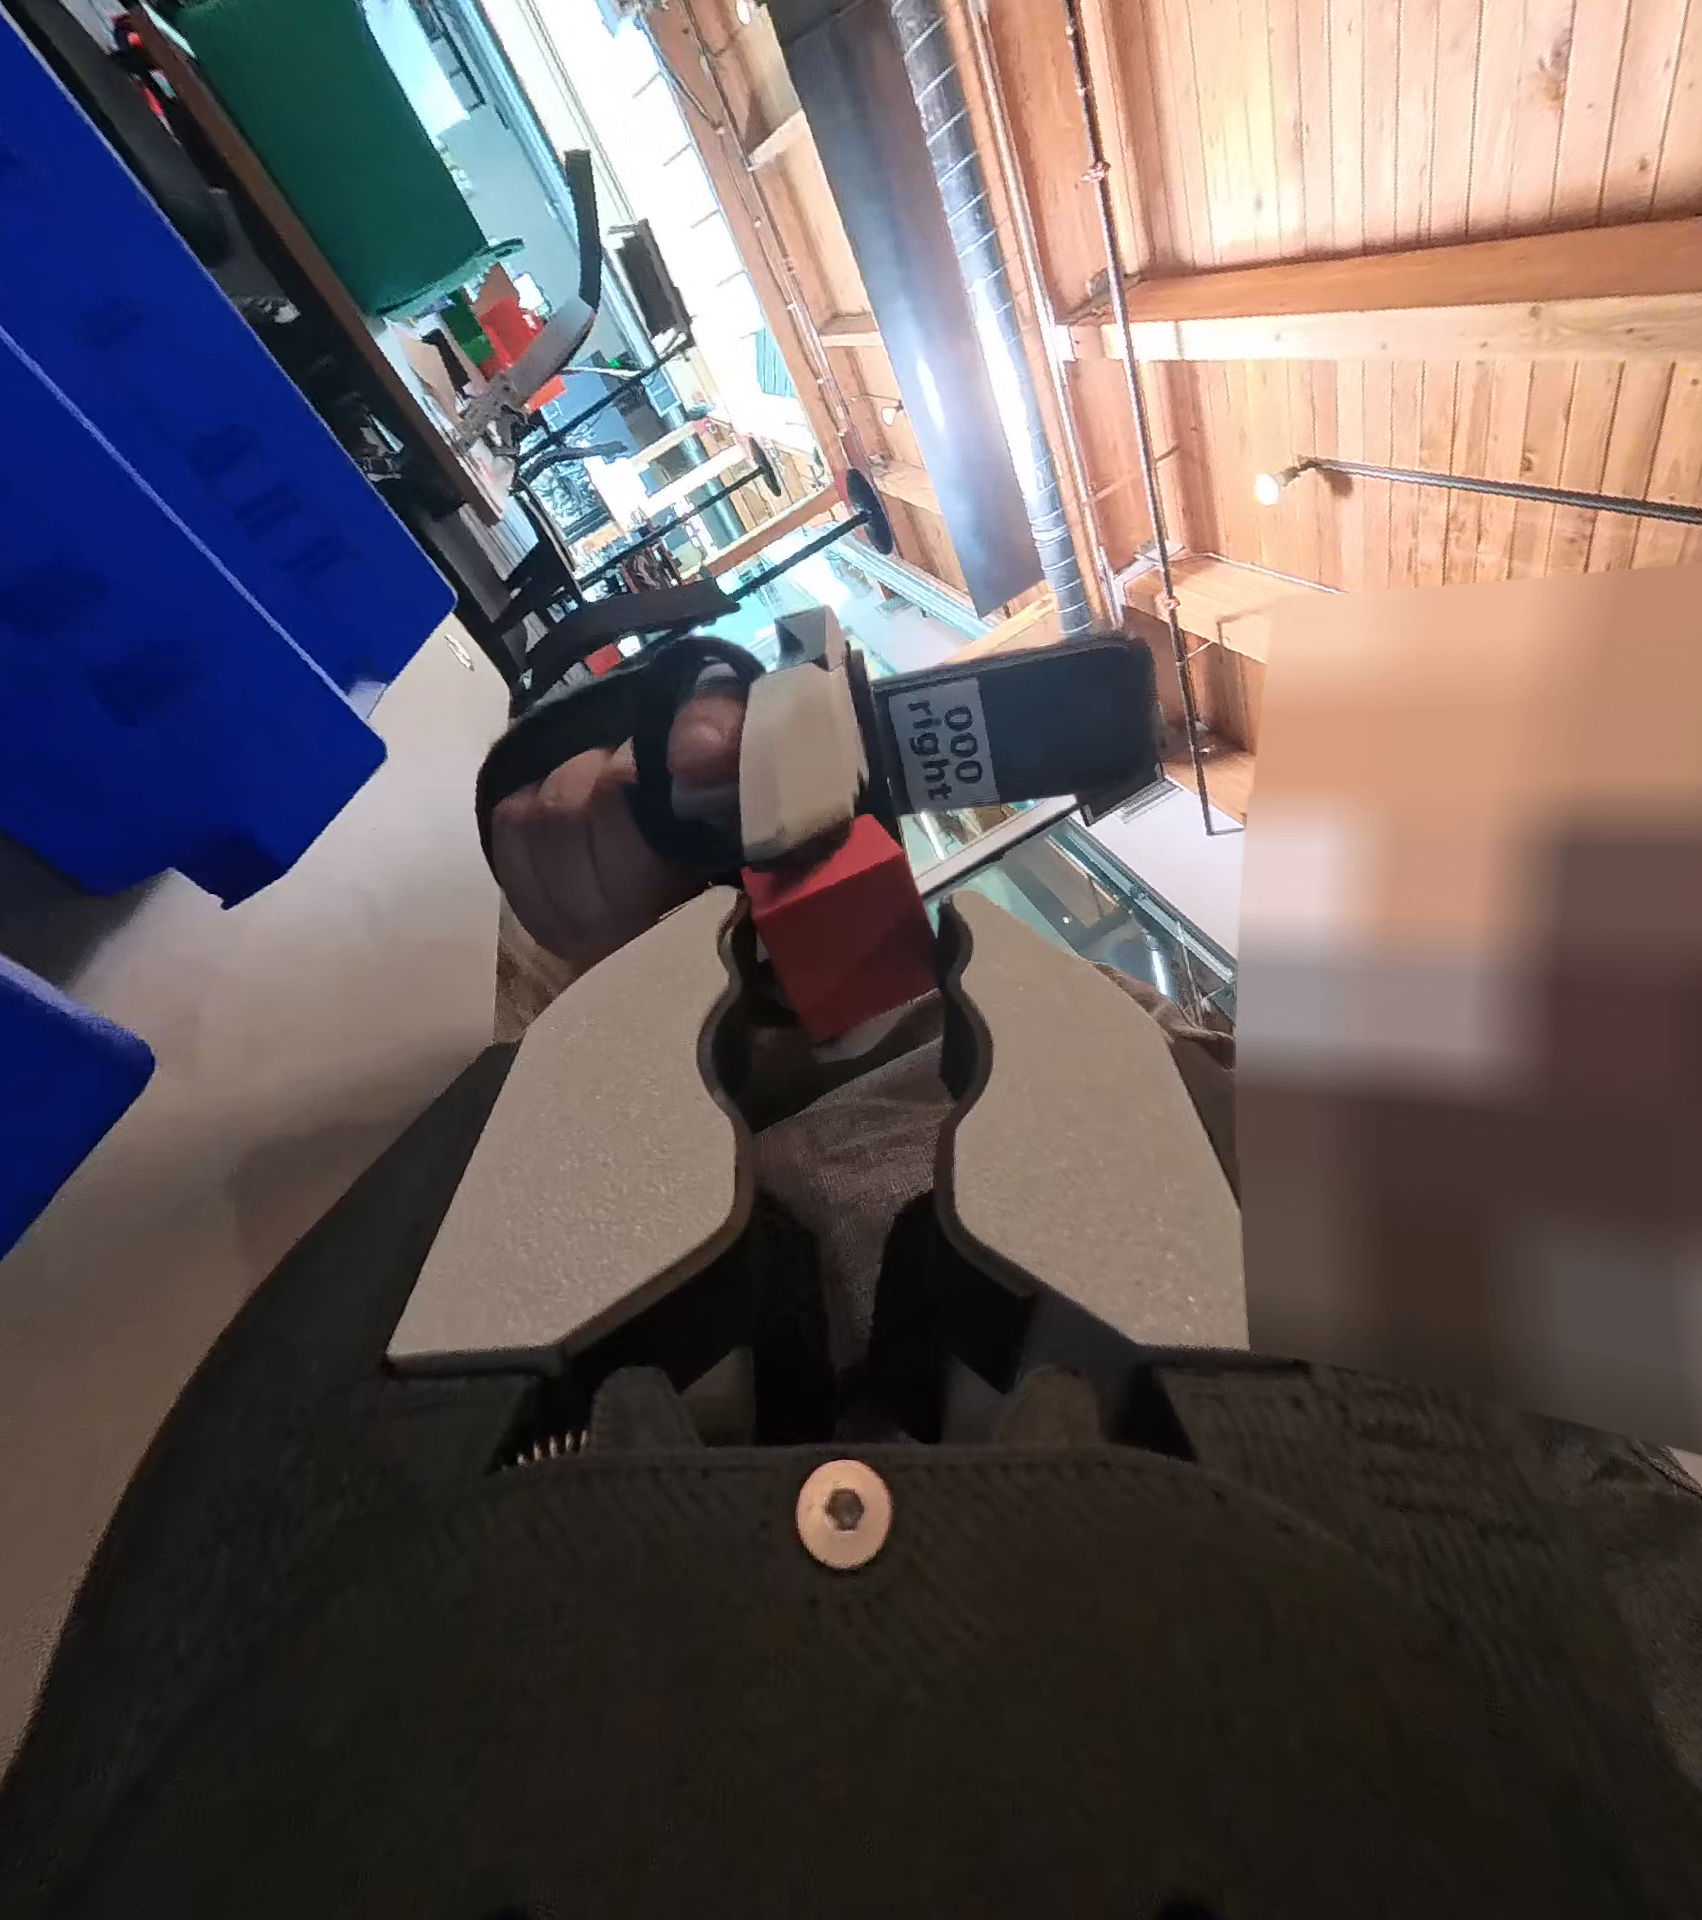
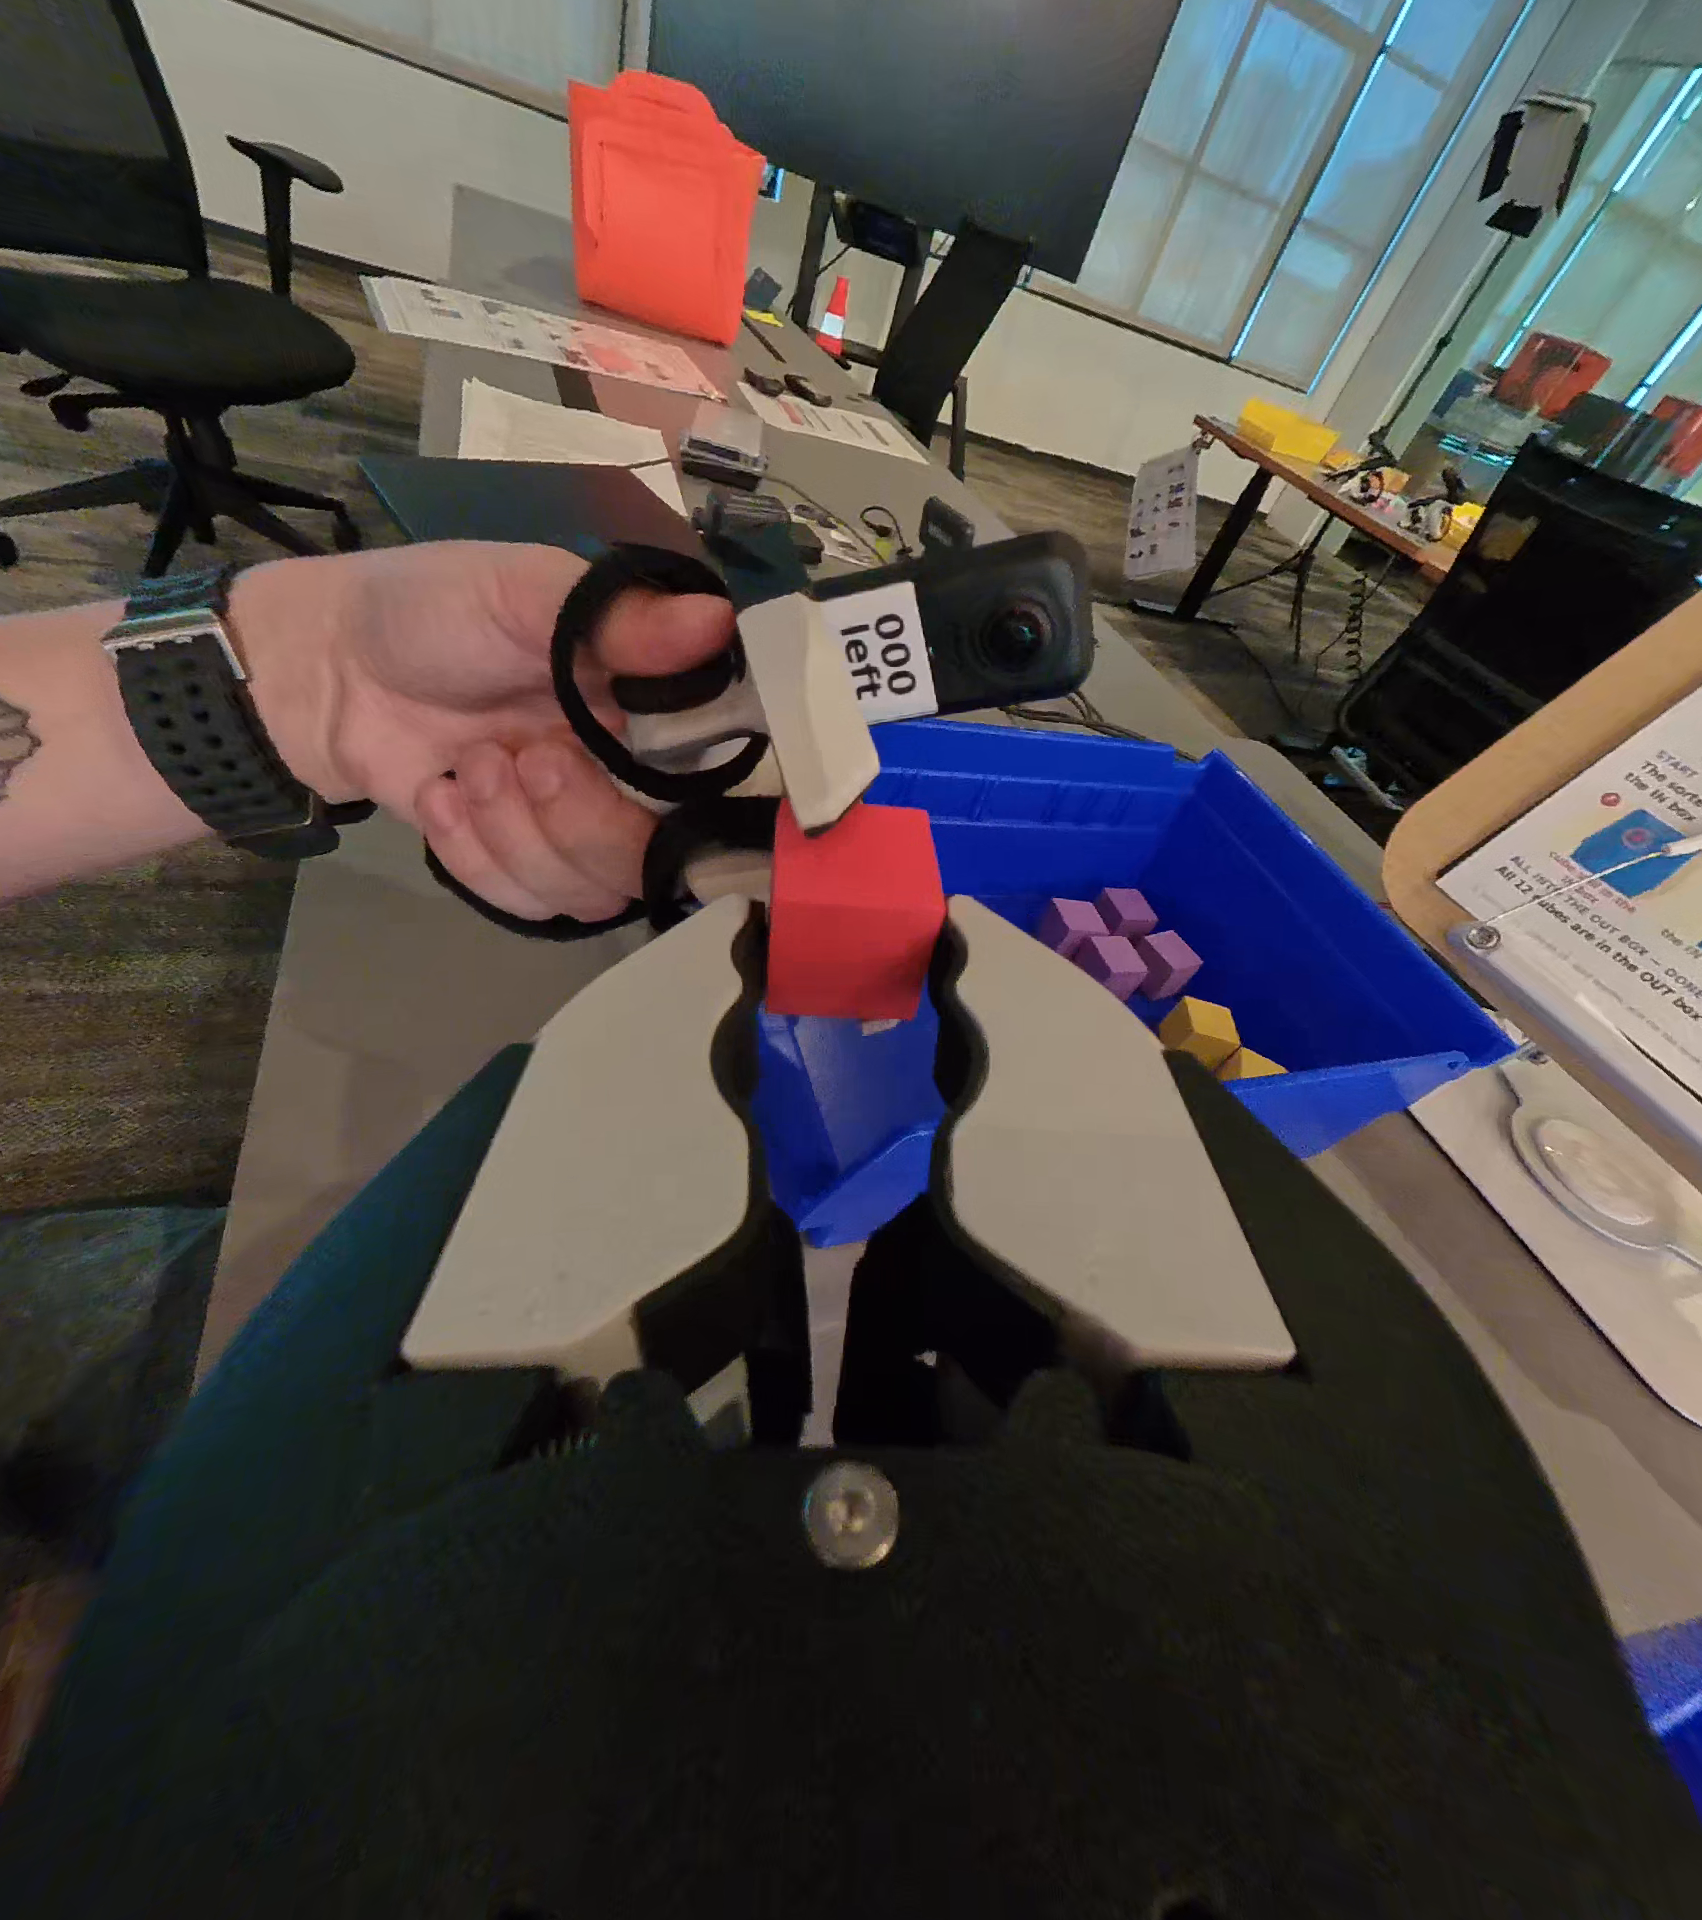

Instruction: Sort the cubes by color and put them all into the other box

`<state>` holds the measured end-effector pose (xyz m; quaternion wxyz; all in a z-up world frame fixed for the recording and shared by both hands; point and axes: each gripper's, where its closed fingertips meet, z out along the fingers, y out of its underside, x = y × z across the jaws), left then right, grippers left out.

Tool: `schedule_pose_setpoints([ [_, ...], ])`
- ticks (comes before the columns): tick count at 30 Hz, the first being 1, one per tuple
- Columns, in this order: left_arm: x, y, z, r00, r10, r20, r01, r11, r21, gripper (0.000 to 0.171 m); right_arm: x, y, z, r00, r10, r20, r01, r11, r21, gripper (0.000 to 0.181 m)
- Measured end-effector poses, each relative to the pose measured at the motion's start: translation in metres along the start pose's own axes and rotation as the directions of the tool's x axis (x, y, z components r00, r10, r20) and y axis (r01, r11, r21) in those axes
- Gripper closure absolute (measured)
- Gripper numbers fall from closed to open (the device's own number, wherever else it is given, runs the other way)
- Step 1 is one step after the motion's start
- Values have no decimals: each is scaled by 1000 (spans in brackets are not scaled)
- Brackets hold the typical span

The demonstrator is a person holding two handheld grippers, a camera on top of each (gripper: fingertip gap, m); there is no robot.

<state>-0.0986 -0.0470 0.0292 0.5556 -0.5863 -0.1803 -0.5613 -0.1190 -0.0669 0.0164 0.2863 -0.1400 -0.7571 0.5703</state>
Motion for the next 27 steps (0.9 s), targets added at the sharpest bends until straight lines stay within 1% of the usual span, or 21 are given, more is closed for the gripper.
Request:
schedule_pose_setpoints([
  [2, 1, 1, 1, 1000, 4, -12, -4, 1000, -2, 138, 0, 0, -2, 1000, -10, -17, 10, 1000, -1, 152],
  [3, 2, 0, 2, 1000, 9, -12, -9, 1000, 3, 135, 1, -2, -5, 999, -17, -30, 17, 1000, 4, 152],
  [4, 3, -3, 2, 1000, 18, -12, -18, 1000, 16, 123, 2, -4, -9, 999, -20, -36, 20, 1000, 12, 152],
  [5, 7, -7, 1, 999, 34, -20, -33, 999, 36, 118, 4, -6, -15, 999, -21, -42, 22, 1000, 12, 152],
  [6, 12, -12, -2, 998, 55, -21, -53, 997, 61, 118, 10, -7, -23, 998, -28, -62, 28, 1000, 4, 152],
  [7, 13, -17, -5, 997, 77, 3, -77, 994, 81, 117, 19, -7, -33, 995, -42, -89, 41, 999, -17, 152],
  [8, 12, -21, -9, 994, 100, 48, -104, 991, 90, 113, 31, -5, -46, 991, -56, -122, 50, 997, -53, 152],
  [10, 10, -25, -18, 981, 136, 138, -149, 985, 91, 118, 64, 8, -75, 982, -60, -179, 30, 985, -167, 152],
  [12, 11, -27, -25, 967, 160, 199, -180, 980, 83, 119, 99, 35, -105, 974, -27, -225, -53, 938, -343, 152],
  [13, 11, -27, -28, 959, 169, 226, -190, 979, 75, 120, 117, 54, -121, 964, -15, -264, -107, 891, -442, 152],
  [14, 10, -27, -31, 950, 179, 257, -202, 977, 66, 120, 133, 78, -138, 954, 1, -300, -174, 817, -550, 152],
  [15, 9, -26, -34, 939, 190, 287, -215, 975, 58, 121, 145, 104, -155, 942, 24, -334, -249, 720, -648, 152],
  [16, 8, -27, -37, 928, 198, 314, -226, 973, 54, 122, 154, 126, -169, 930, 47, -366, -310, 636, -707, 152],
  [18, 7, -28, -43, 912, 209, 353, -242, 969, 52, 123, 162, 162, -185, 900, 114, -422, -420, 487, -765, 152],
  [20, 2, -31, -50, 890, 207, 407, -250, 967, 55, 123, 168, 193, -195, 865, 128, -485, -497, 348, -795, 152],
  [21, -5, -32, -57, 865, 204, 458, -253, 966, 47, 124, 170, 207, -199, 848, 118, -517, -528, 274, -804, 152],
  [22, -14, -33, -65, 827, 198, 526, -254, 966, 35, 124, 174, 218, -201, 833, 99, -545, -552, 226, -803, 152],
  [24, -33, -34, -87, 714, 191, 674, -261, 965, 3, 124, 173, 237, -202, 807, 105, -581, -590, 122, -798, 152],
  [25, -42, -34, -101, 639, 186, 747, -255, 967, -23, 124, 172, 244, -200, 799, 119, -590, -600, 83, -796, 152],
  [27, -57, -31, -130, 451, 186, 873, -221, 971, -93, 125, 171, 255, -198, 796, 135, -590, -598, 15, -802, 152],
])
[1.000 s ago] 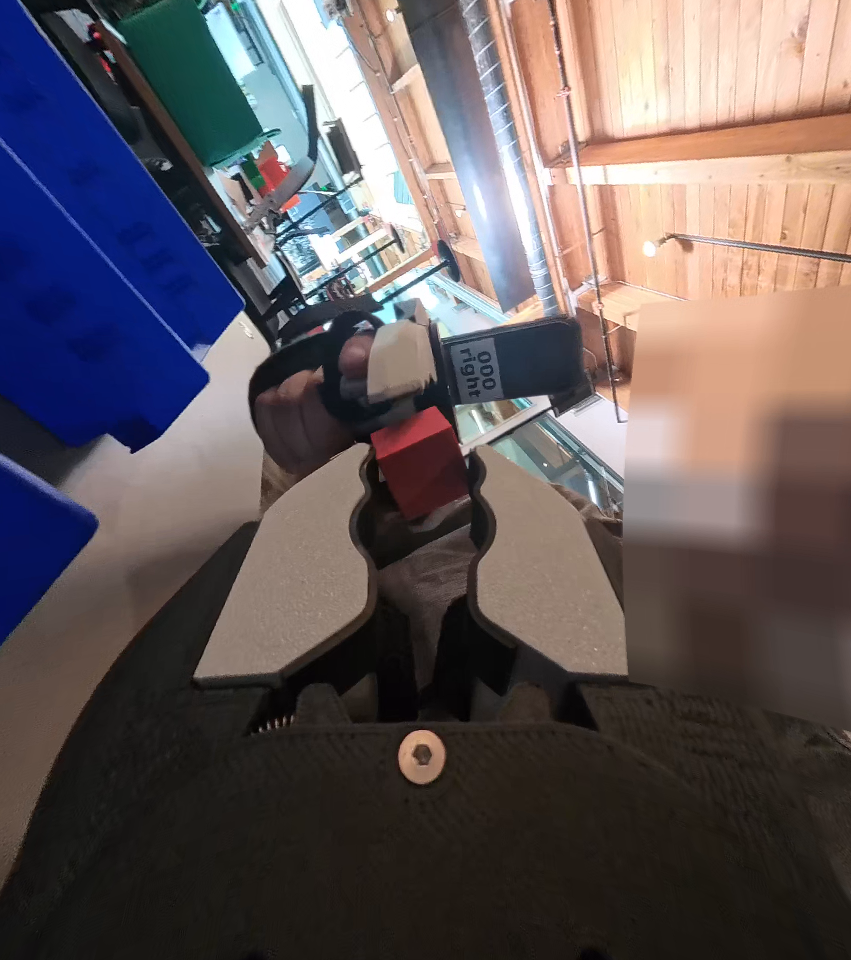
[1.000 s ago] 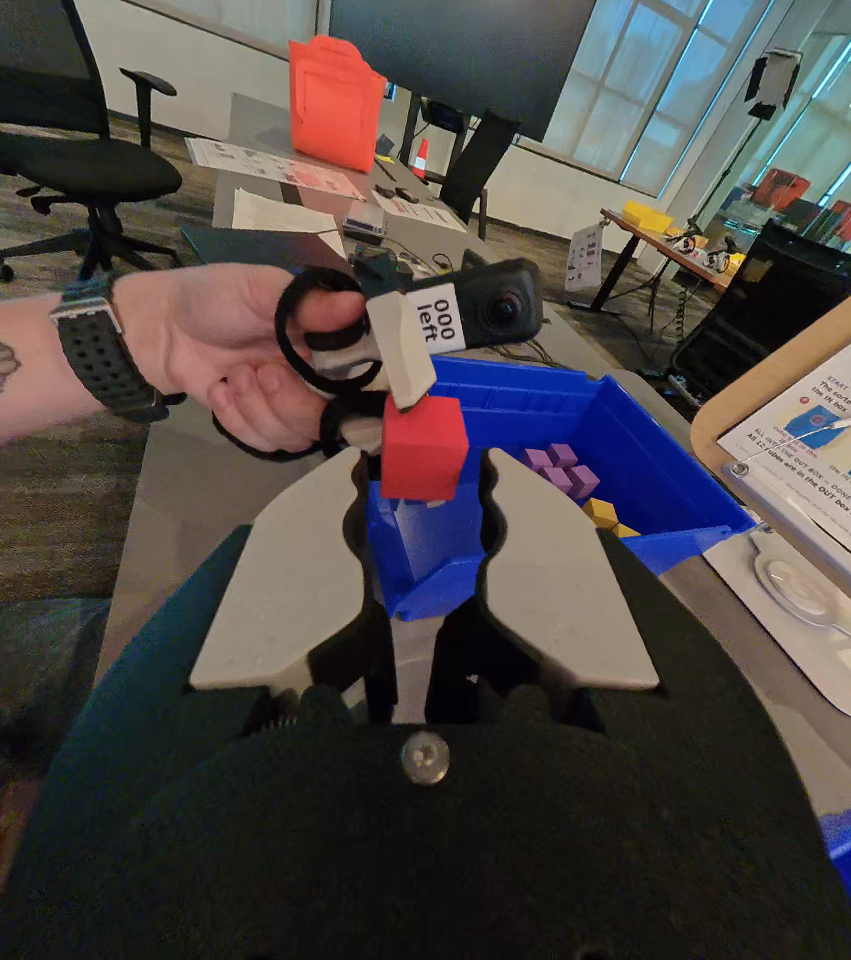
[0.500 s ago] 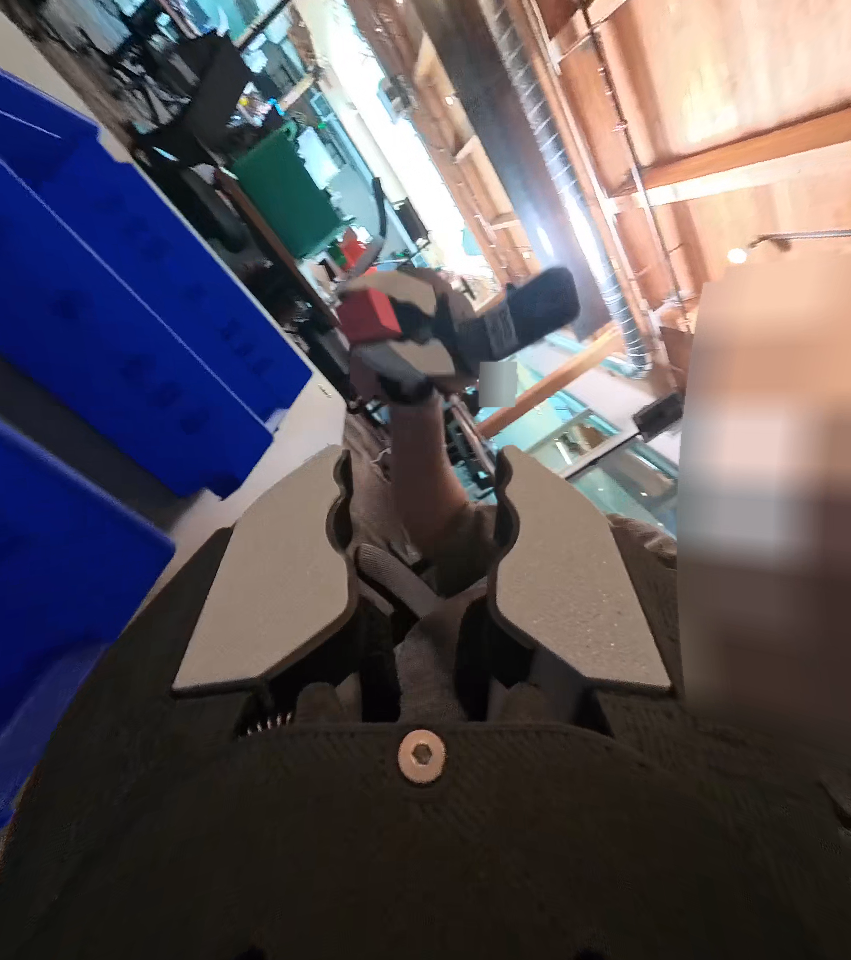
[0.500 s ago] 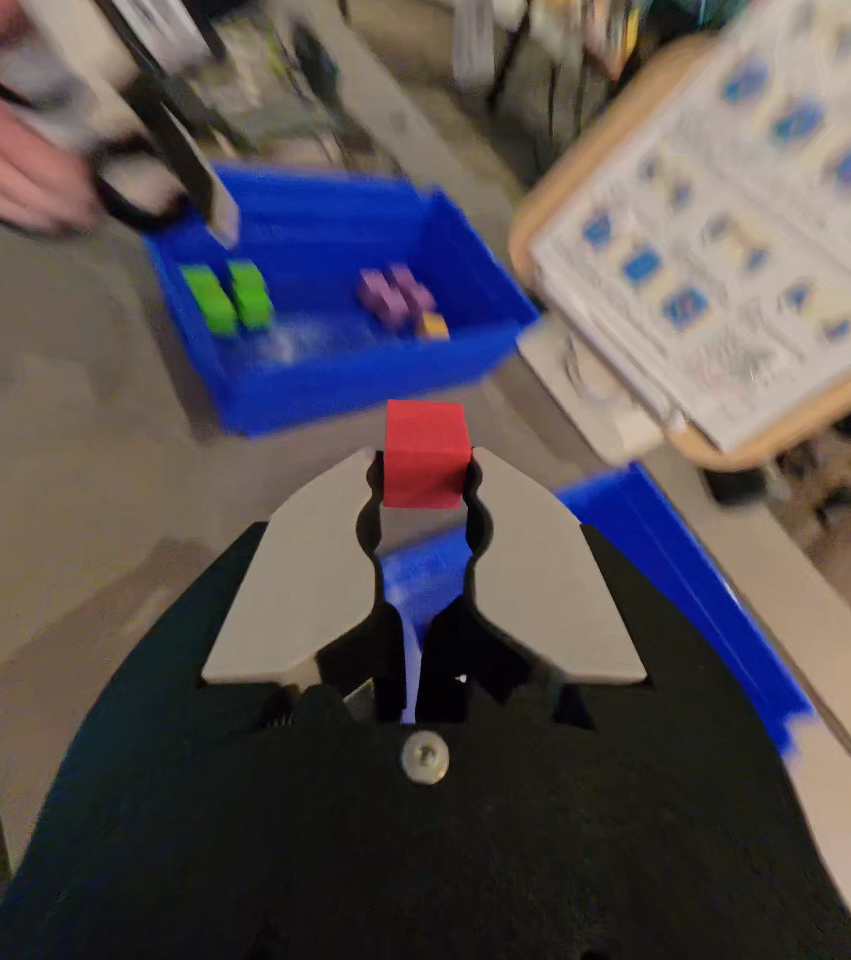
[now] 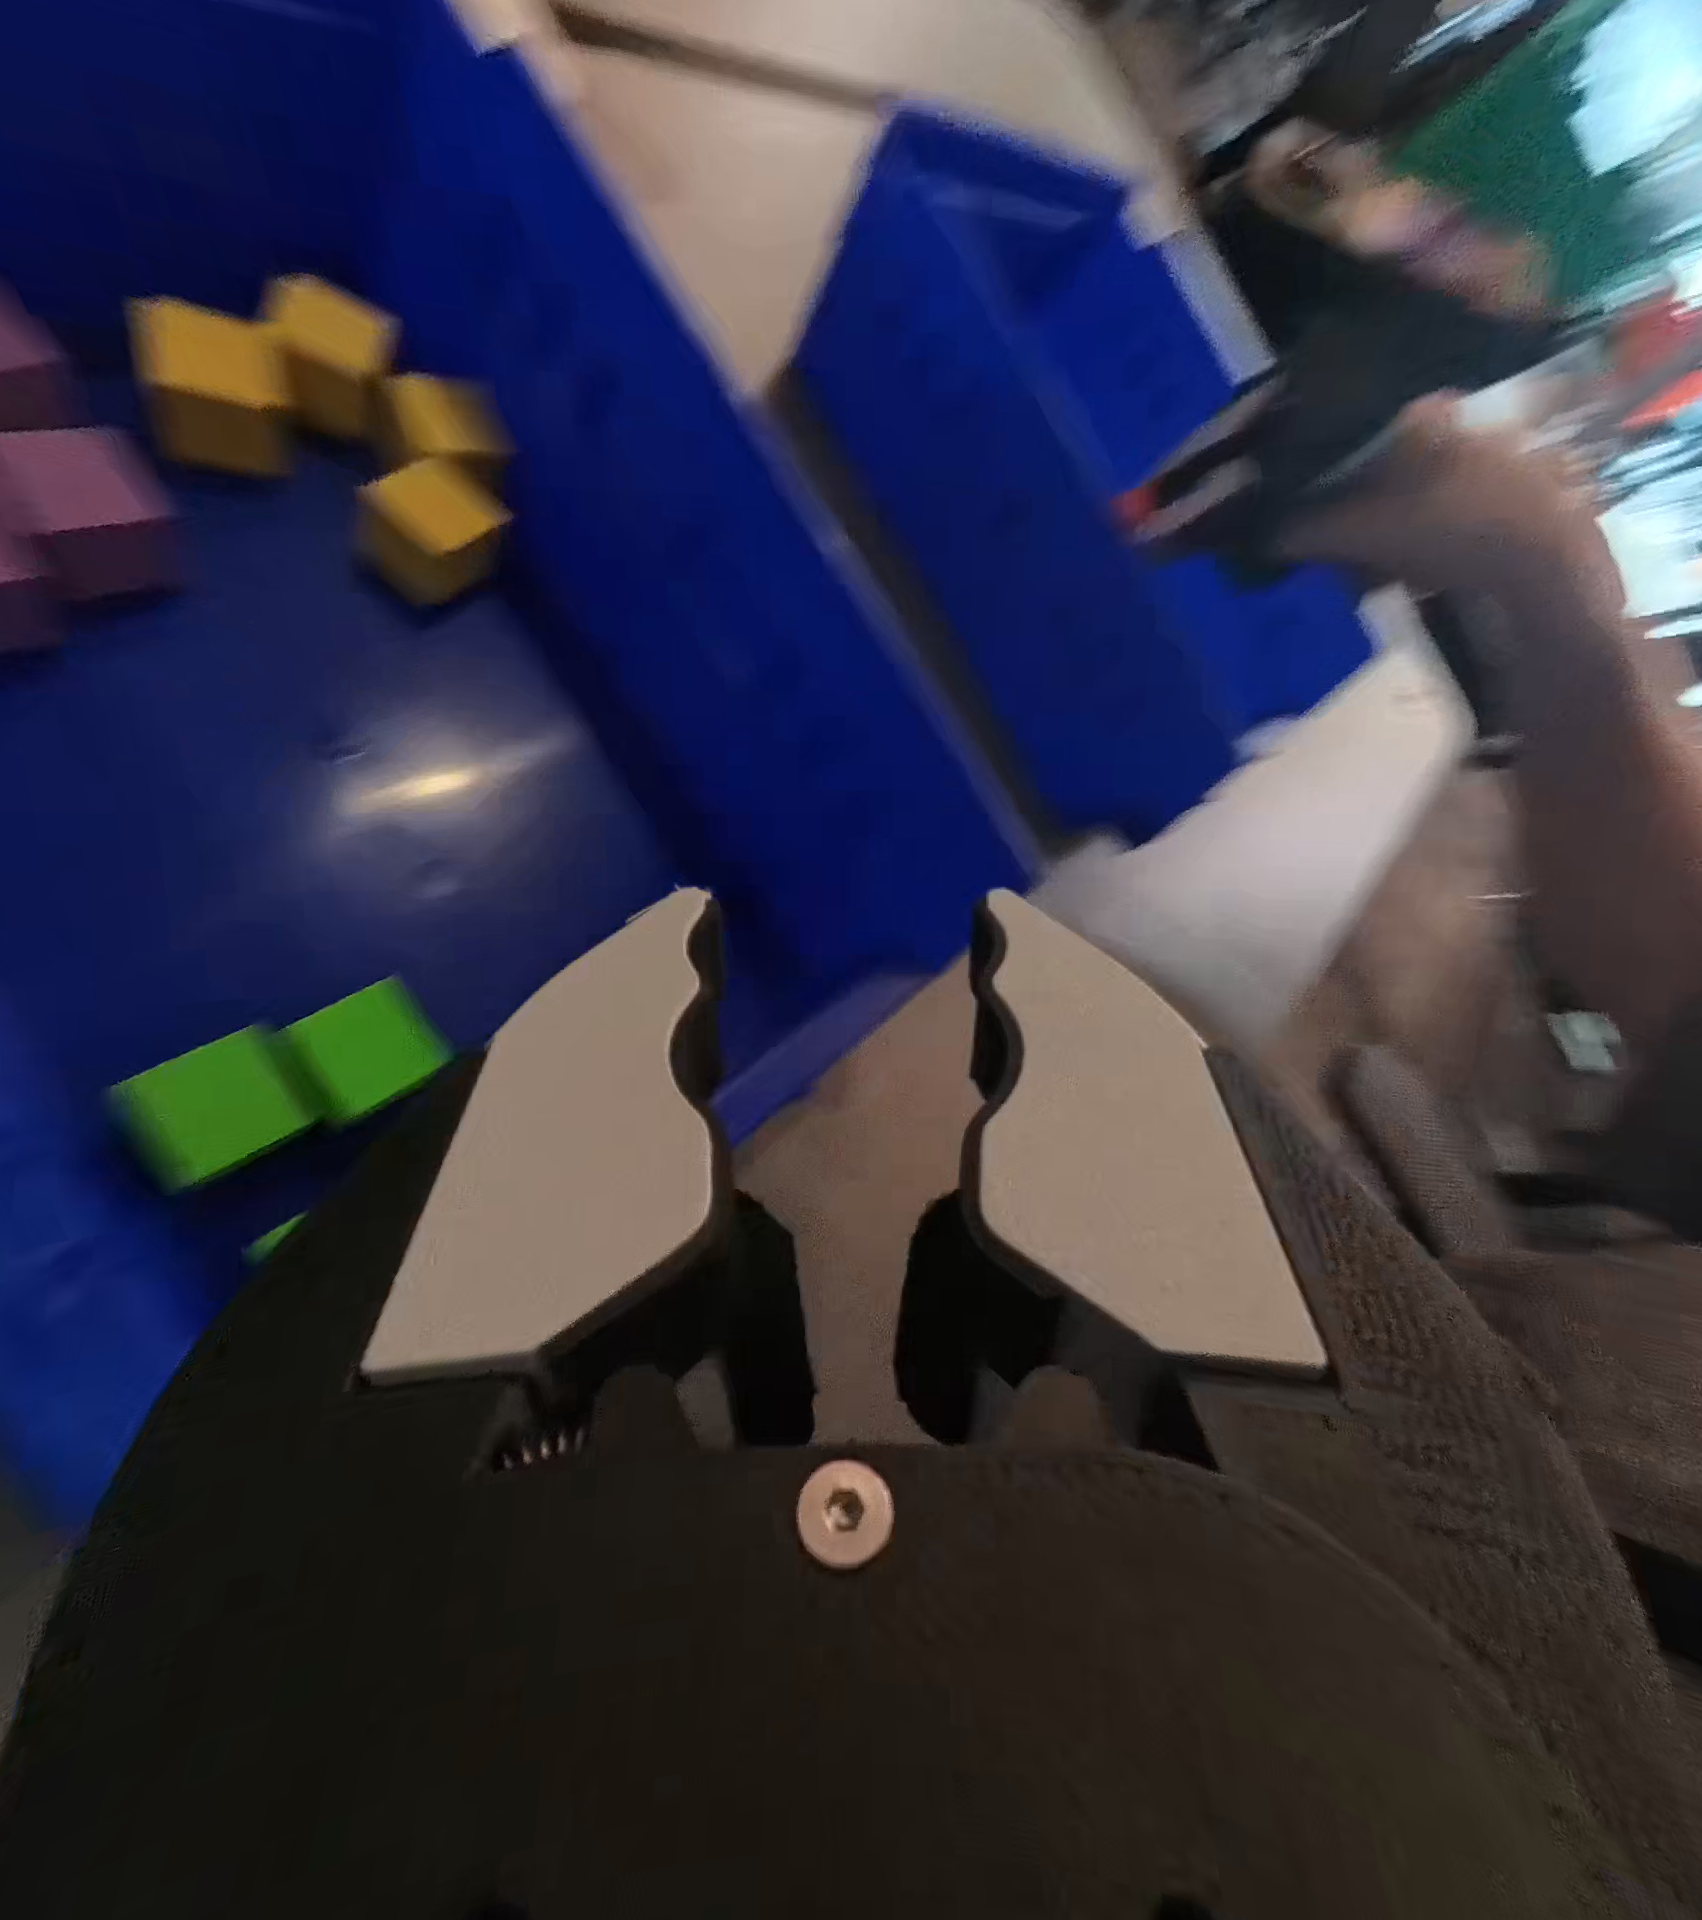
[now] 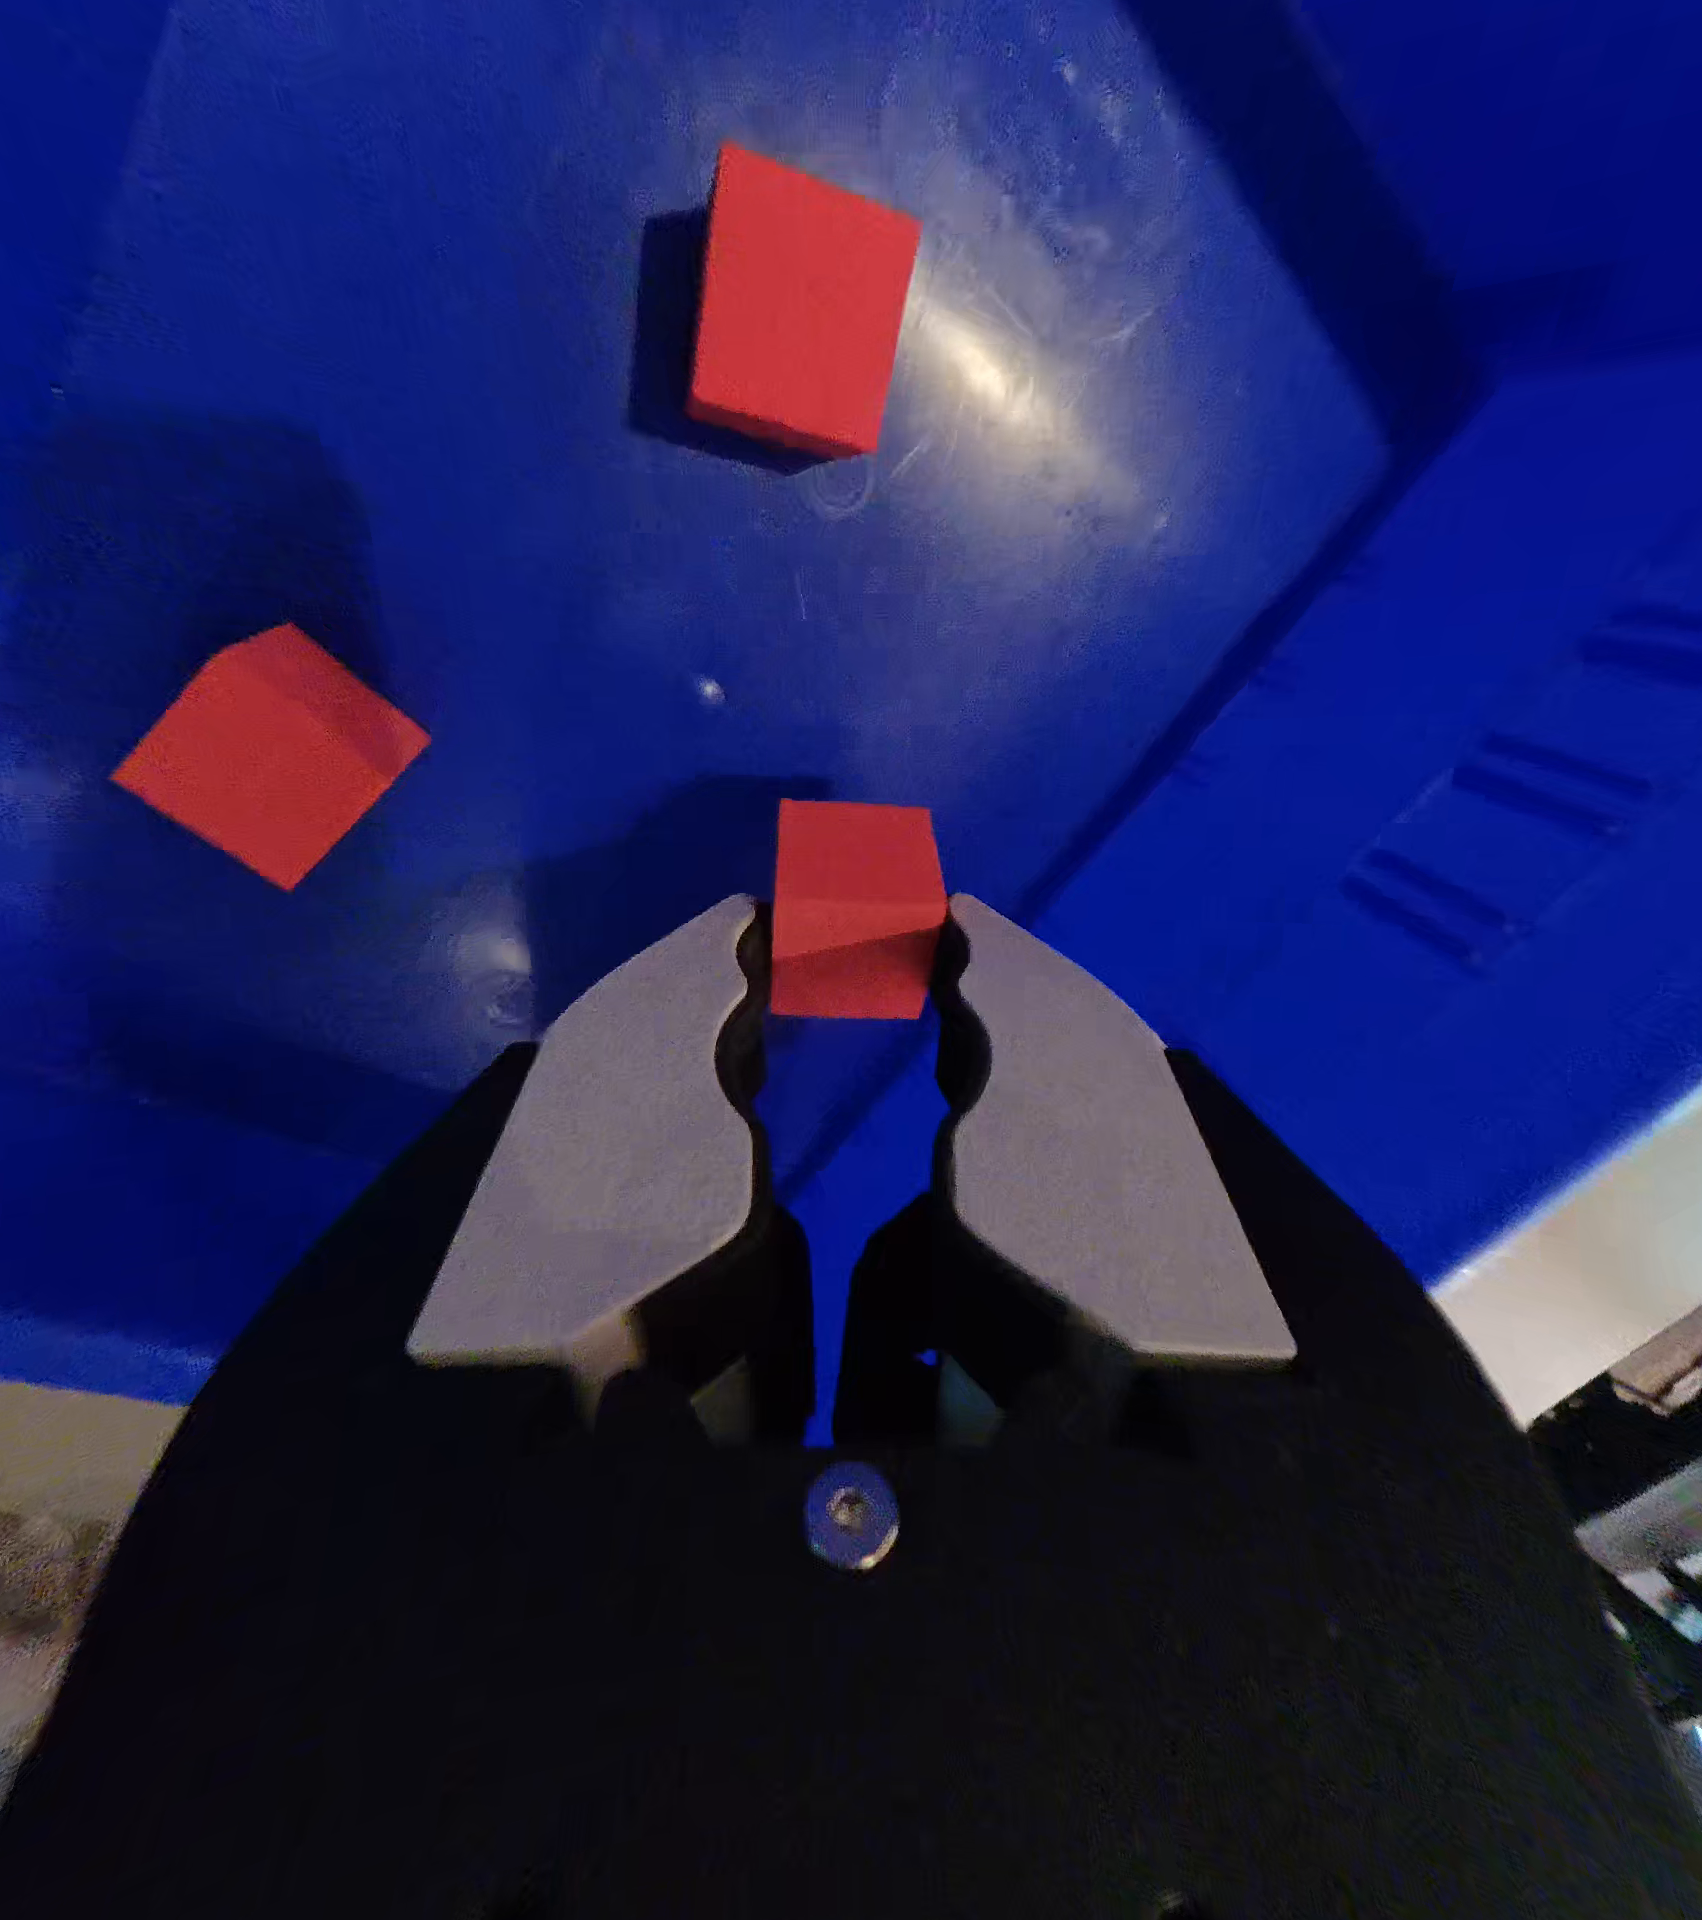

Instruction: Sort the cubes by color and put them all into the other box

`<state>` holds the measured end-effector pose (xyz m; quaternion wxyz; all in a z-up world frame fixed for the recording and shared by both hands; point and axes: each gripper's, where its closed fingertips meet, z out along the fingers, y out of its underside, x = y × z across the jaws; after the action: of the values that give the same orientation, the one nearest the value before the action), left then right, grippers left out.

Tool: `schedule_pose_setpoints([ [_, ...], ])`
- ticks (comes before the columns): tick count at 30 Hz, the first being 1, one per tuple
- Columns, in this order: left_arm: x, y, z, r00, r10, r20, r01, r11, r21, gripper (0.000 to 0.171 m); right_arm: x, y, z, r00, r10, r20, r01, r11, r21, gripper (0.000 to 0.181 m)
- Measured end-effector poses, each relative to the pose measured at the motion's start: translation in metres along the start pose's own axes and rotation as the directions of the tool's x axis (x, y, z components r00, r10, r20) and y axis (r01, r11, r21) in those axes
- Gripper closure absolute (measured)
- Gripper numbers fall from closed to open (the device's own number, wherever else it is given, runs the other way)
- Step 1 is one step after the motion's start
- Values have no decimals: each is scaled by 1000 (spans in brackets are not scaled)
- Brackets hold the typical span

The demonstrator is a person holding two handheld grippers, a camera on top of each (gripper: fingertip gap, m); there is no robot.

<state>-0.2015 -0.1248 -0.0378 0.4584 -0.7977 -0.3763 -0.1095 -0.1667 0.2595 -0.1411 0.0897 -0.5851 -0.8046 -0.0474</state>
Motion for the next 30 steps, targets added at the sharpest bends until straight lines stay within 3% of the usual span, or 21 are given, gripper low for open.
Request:
schedule_pose_setpoints([
  [6, -50, 16, -4, 937, 112, 331, -32, 971, -239, 127, -5, 6, 21, 998, -8, 65, 18, 988, -153, 151],
  [10, -55, 12, 1, 919, 143, 367, -42, 962, -269, 127, -4, 3, 22, 997, -5, 83, 17, 989, -146, 145],
  [12, -56, 11, 1, 913, 148, 380, -43, 962, -270, 127, 0, 3, 20, 998, -10, 57, 17, 990, -139, 121],
  [14, -57, 9, 1, 908, 155, 388, -50, 963, -265, 127, 2, 2, 13, 999, -20, 44, 25, 994, -108, 112],
  [17, -56, 5, 0, 906, 166, 388, -64, 963, -263, 127, 4, -5, -13, 1000, -9, 24, 8, 1000, 10, 114],
  [20, -56, -1, 1, 896, 217, 388, -110, 954, -279, 127, 0, -15, -55, 1000, 11, -9, -9, 973, 230, 115],
  [24, -65, -5, 8, 849, 387, 358, -246, 892, -380, 126, -23, -18, -109, 997, -1, -74, 40, 843, 536, 117],
  [27, -76, -11, 20, 807, 497, 320, -329, 828, -454, 122, -45, -10, -127, 996, -11, -84, 63, 768, 638, 120],
  [30, -68, -36, 49, 776, 584, 240, -462, 784, -415, 121, -65, -7, -130, 999, -22, -46, 48, 714, 698, 124],
])
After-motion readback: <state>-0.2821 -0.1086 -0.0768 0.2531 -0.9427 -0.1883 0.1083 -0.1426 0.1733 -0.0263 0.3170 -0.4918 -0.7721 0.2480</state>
